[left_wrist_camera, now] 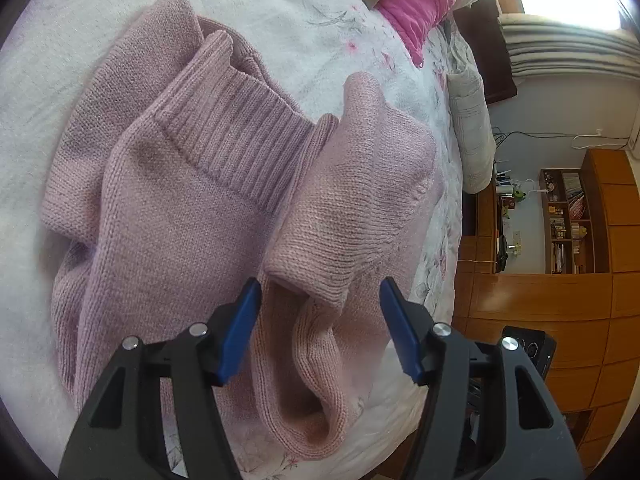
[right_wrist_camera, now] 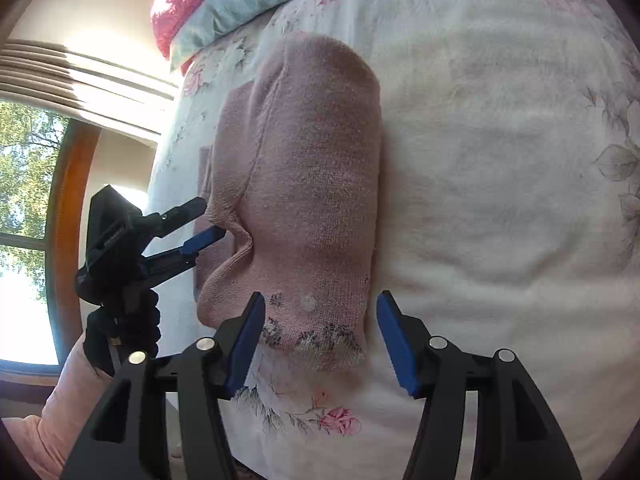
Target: Fold small clothes
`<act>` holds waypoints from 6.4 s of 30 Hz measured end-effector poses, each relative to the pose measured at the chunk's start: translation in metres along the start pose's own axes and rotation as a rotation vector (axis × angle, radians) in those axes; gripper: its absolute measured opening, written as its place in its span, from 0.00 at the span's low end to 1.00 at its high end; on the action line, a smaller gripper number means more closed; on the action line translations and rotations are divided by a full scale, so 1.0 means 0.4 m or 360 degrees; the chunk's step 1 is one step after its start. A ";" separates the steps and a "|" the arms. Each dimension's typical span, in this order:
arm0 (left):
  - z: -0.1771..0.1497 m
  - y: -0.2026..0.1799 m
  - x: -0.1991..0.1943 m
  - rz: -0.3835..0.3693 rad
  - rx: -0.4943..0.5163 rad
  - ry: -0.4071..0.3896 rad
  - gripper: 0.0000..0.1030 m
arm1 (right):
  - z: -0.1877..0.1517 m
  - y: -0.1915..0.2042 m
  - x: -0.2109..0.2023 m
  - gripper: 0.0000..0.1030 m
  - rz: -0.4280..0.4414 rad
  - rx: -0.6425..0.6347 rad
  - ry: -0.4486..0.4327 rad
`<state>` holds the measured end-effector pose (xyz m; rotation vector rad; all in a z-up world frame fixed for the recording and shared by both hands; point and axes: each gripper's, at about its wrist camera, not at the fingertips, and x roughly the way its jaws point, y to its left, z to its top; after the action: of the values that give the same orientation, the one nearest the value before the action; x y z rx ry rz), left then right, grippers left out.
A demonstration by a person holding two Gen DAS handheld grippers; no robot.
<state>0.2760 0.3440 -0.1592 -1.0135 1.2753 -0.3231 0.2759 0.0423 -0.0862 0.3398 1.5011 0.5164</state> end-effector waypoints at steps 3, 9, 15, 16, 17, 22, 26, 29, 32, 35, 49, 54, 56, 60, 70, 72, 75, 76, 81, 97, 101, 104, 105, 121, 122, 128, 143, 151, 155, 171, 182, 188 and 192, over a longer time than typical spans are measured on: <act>0.002 0.004 0.043 0.0025 0.0005 0.0051 0.60 | -0.021 -0.011 0.017 0.57 -0.0017 -0.0007 0.0019; 0.004 0.005 0.086 0.0076 -0.0029 0.0077 0.63 | -0.030 -0.019 0.017 0.57 -0.0006 -0.0027 0.0028; -0.011 -0.015 0.010 0.0155 0.0054 -0.0053 0.65 | -0.036 -0.046 -0.004 0.57 0.0031 0.0014 0.0003; -0.010 -0.011 0.009 0.0167 0.0068 -0.0041 0.65 | -0.036 -0.048 -0.002 0.57 0.0026 0.0016 0.0004; -0.008 -0.005 0.017 0.0161 0.0067 -0.0012 0.65 | -0.035 -0.052 0.001 0.57 0.0022 0.0019 0.0005; 0.006 0.014 0.067 0.0006 0.0046 0.0055 0.65 | -0.036 -0.050 0.011 0.57 0.0030 0.0025 0.0014; 0.010 0.013 0.125 -0.0022 0.0055 0.0132 0.67 | -0.041 -0.039 0.008 0.57 0.0007 -0.0003 0.0023; 0.017 0.004 0.139 -0.0061 0.0040 0.0128 0.68 | -0.042 -0.046 -0.001 0.57 0.0001 0.0019 0.0008; 0.016 -0.015 0.129 -0.0049 0.0045 0.0089 0.55 | -0.045 -0.056 -0.005 0.57 -0.0010 0.0035 0.0001; 0.011 -0.041 0.113 0.0021 0.0088 0.0047 0.34 | -0.045 -0.068 -0.002 0.57 -0.0015 0.0057 0.0002; 0.014 -0.077 0.117 -0.0009 0.0138 -0.0004 0.26 | -0.052 -0.068 0.008 0.57 -0.0014 0.0075 0.0011; -0.014 -0.143 0.031 -0.0115 0.0259 -0.0141 0.23 | -0.059 -0.090 -0.003 0.57 -0.0022 0.0121 -0.0010; -0.026 -0.159 -0.009 -0.0129 0.0294 -0.0190 0.22 | -0.060 -0.092 -0.003 0.57 -0.0022 0.0126 -0.0012; -0.038 -0.160 -0.097 -0.0135 0.0353 -0.0262 0.22 | -0.060 -0.083 0.002 0.57 -0.0021 0.0107 -0.0003; 0.006 0.026 -0.266 0.0009 0.0198 -0.0386 0.22 | -0.058 -0.046 0.034 0.57 0.0006 0.0053 0.0036; 0.018 0.089 -0.236 0.0083 0.0138 -0.0341 0.22 | -0.056 -0.032 0.046 0.57 0.0009 0.0036 0.0055; 0.030 0.154 -0.189 0.0171 0.0124 -0.0294 0.23 | -0.061 -0.014 0.056 0.57 0.0017 -0.0009 0.0085; 0.033 0.167 -0.178 0.0174 0.0115 -0.0285 0.23 | -0.064 -0.003 0.062 0.57 0.0021 -0.0027 0.0095; 0.041 0.151 -0.169 0.0214 0.0156 -0.0255 0.28 | -0.077 0.054 0.097 0.58 0.0049 -0.0101 0.0147; -0.199 0.116 -0.228 0.0283 0.0184 -0.0051 0.54 | -0.076 0.079 0.193 0.62 0.0150 -0.0060 0.0253; -0.186 0.153 -0.190 0.0306 0.0099 -0.0026 0.06 | -0.081 0.078 0.187 0.62 0.0130 -0.0083 0.0259; -0.170 0.151 -0.241 0.0173 0.0060 -0.0127 0.06 | -0.083 0.078 0.175 0.62 0.0131 -0.0091 0.0242; -0.165 0.148 -0.262 0.0172 0.0081 -0.0152 0.06 | -0.083 0.081 0.174 0.62 0.0142 -0.0090 0.0234; -0.145 0.225 -0.205 0.0291 0.0054 -0.0081 0.11 | -0.092 0.076 0.252 0.37 0.0089 -0.0116 0.0320; -0.145 0.236 -0.200 0.0283 0.0033 -0.0075 0.11 | -0.095 0.077 0.261 0.37 0.0067 -0.0126 0.0331; -0.142 0.246 -0.186 0.0318 0.0047 -0.0057 0.11 | -0.087 0.084 0.299 0.38 0.0038 -0.0124 0.0358; 0.010 0.109 -0.296 0.0431 0.0268 -0.0254 0.68 | 0.043 0.088 0.138 0.80 0.0175 -0.0136 0.0088; 0.136 0.161 -0.198 0.0288 0.0247 -0.0051 0.70 | 0.128 0.094 0.171 0.80 0.0224 -0.0143 0.0096; 0.167 0.207 -0.143 0.0183 0.0213 0.0023 0.72 | 0.141 0.091 0.213 0.80 0.0252 -0.0142 0.0130; 0.152 0.163 -0.041 -0.0142 0.0297 0.0136 0.53 | 0.171 0.066 0.346 0.79 0.0467 -0.0016 0.0189; 0.049 -0.004 0.000 -0.0422 0.0352 0.0173 0.49 | 0.096 -0.036 0.093 0.64 0.0653 0.0015 0.0020; -0.032 -0.181 0.147 -0.0468 0.0450 0.0271 0.49 | 0.058 -0.187 -0.077 0.64 0.0587 0.0069 -0.0042; -0.073 -0.259 0.276 -0.0387 0.0523 0.0302 0.49 | 0.053 -0.318 -0.131 0.64 0.0492 0.0160 -0.0095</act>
<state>0.3178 0.1960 -0.1482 -0.8692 1.2180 -0.8058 0.3118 -0.0906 -0.1061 0.6670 1.4266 0.6701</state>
